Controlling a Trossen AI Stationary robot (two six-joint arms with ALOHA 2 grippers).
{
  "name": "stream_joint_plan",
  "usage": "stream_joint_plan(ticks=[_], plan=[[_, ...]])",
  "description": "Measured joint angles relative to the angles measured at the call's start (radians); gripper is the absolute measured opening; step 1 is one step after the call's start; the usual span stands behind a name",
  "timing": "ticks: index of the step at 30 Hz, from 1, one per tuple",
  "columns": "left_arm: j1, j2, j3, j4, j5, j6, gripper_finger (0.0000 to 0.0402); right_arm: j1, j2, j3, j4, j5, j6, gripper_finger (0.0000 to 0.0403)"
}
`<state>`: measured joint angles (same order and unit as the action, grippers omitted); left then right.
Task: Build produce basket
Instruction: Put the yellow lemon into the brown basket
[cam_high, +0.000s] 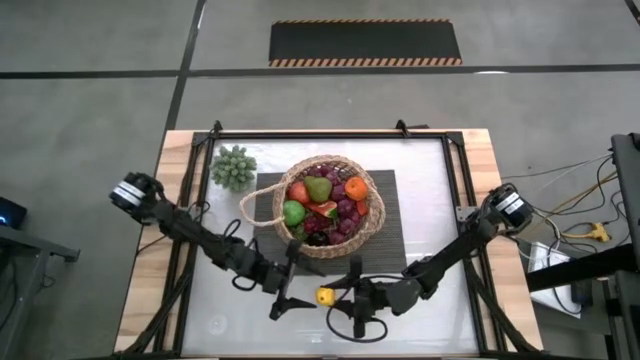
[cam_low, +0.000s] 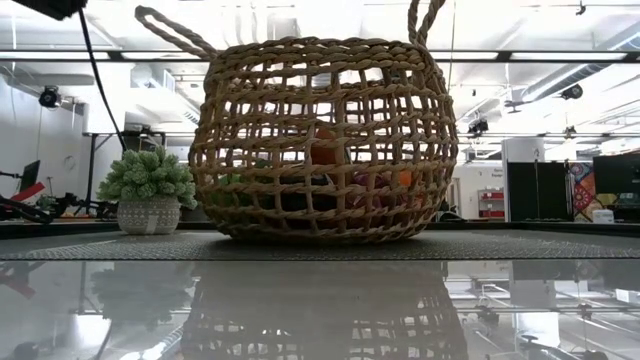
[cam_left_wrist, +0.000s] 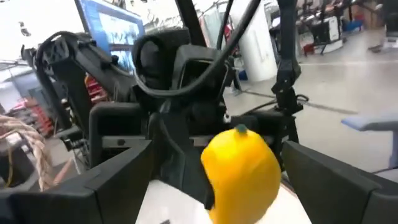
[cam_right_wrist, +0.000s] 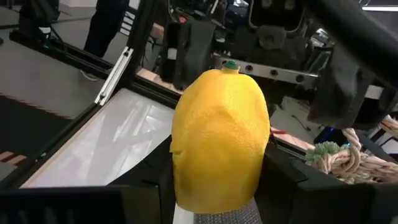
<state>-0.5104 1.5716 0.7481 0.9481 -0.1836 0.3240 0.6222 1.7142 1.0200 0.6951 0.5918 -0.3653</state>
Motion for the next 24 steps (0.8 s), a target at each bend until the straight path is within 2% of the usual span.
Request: stream_joint_plan(ticks=[8,12,18,24], plan=[[0.015,0.035,0.019,0.040,0.075,-0.031,0.0334,-0.015,0.000,0.000,0.024,0.002,-0.002,0.0144],[0.016,0.040,0.023,0.039,0.077,-0.034,0.0313,-0.018,0.000,0.000,0.030,0.002,-0.002,0.0144],[0.020,0.044,0.023,0.038,0.077,-0.037,0.0251,-0.019,0.000,0.000,0.029,0.002,-0.003,0.0144],[0.021,0.045,0.022,0.031,0.076,-0.031,0.0162,-0.019,0.000,0.000,0.027,0.002,-0.006,0.0159]])
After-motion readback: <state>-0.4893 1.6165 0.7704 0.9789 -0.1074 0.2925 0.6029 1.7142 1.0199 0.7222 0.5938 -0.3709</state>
